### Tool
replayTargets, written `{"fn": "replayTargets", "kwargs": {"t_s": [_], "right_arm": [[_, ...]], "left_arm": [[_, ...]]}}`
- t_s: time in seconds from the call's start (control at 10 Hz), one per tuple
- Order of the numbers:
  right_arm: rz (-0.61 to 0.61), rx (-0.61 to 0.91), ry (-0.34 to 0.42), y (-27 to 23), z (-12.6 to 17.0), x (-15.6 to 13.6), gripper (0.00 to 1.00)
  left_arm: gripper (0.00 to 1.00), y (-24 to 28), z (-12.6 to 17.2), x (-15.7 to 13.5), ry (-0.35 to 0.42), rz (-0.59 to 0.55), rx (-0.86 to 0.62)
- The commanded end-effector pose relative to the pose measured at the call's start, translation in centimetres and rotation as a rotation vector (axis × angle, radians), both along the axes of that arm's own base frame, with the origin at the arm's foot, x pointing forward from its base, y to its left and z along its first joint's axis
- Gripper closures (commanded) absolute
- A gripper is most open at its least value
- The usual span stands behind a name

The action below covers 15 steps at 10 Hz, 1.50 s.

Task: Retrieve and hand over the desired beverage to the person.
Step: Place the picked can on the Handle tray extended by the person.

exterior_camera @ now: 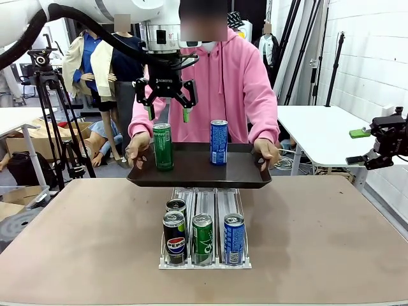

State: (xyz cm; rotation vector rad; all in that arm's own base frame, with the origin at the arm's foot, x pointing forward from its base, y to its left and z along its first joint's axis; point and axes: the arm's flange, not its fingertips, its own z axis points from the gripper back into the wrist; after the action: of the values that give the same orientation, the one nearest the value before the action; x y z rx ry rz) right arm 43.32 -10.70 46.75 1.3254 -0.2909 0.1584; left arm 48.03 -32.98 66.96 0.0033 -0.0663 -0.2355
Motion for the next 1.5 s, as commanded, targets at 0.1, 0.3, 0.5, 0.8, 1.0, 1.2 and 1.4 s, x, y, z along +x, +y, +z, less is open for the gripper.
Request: {"fn": "replayTargets", "kwargs": {"t_s": [0.1, 0.3, 0.5, 0.8, 1.0, 1.2, 1.4], "right_arm": [[-0.010, 0.000, -0.005, 0.1, -0.1, 0.0, 0.00], [-0.010, 0.000, -0.005, 0.1, -0.1, 0.0, 0.00], [-0.010, 0.000, -0.005, 0.1, -0.1, 0.0, 0.00], [-0.010, 0.000, -0.005, 0.1, -0.1, 0.0, 0.00], [-0.010, 0.000, -0.005, 0.1, -0.1, 0.0, 0.00], [-0.010, 0.000, -0.005, 0.1, -0.1, 0.0, 0.00], [-0.010, 0.000, -0.005, 0.1, -0.1, 0.0, 0.00]], "left_arm": [[0.00, 3.2, 2.9, -5.0, -0.106, 0.091, -0.069], [0.00, 6.1, 6.0, -9.0, -0.132, 0.147, -0.130], [0.00, 13.0, 6.8, -12.1, -0.110, 0.314, -0.242], [0.00, 24.8, 6.2, -16.8, -0.075, 0.481, -0.605], [0.00, 30.7, 3.8, -21.4, -0.064, 0.521, -0.812], [0.00, 34.4, -0.3, -24.0, -0.056, 0.508, -0.950], [0.00, 36.1, -4.1, -22.6, 0.008, 0.490, -1.062]]}}
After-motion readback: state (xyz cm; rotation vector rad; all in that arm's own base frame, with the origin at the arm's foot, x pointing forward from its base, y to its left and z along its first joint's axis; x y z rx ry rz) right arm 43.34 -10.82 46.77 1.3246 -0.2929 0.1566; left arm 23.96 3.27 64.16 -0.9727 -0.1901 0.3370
